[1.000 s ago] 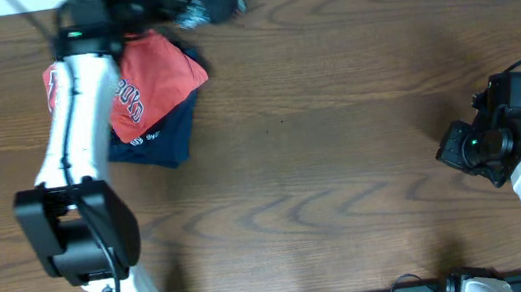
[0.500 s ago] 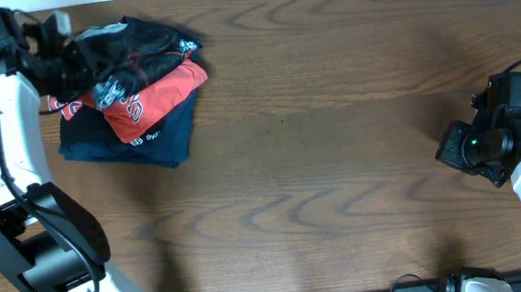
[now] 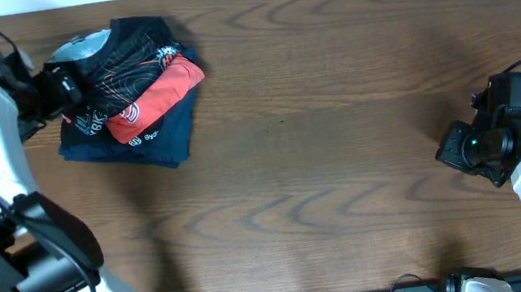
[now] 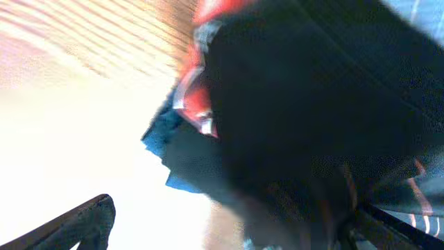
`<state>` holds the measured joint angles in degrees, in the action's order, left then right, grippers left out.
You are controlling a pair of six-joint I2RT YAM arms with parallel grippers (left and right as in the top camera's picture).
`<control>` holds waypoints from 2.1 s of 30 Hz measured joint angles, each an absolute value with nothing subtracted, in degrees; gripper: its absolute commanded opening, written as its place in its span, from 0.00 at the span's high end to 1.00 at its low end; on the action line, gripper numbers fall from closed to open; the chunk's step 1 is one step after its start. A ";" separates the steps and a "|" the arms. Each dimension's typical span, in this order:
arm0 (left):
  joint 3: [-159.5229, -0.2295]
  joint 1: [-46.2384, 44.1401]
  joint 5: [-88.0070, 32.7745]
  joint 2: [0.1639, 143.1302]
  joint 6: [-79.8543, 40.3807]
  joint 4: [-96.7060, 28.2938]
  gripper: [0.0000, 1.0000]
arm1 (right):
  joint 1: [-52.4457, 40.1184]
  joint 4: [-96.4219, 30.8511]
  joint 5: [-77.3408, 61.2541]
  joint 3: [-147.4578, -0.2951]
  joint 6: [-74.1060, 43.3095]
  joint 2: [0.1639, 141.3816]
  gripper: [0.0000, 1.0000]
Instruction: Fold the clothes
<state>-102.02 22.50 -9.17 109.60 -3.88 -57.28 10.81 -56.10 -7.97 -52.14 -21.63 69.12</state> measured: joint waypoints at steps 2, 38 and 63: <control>-102.02 22.85 -8.08 106.19 -4.27 -57.41 0.00 | 10.81 -56.07 -7.97 -52.12 -21.61 69.12 0.99; -101.38 15.11 -12.19 118.52 12.32 -47.51 0.48 | 10.81 -56.75 -7.97 -52.14 -20.23 69.12 0.99; -102.24 8.64 -14.15 68.82 5.76 -78.67 0.02 | 10.81 -44.45 -33.19 -67.48 -4.14 56.60 0.01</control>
<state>-102.24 8.64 -14.15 68.82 5.76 -78.67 10.81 -44.45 -33.19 -67.48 -4.14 56.60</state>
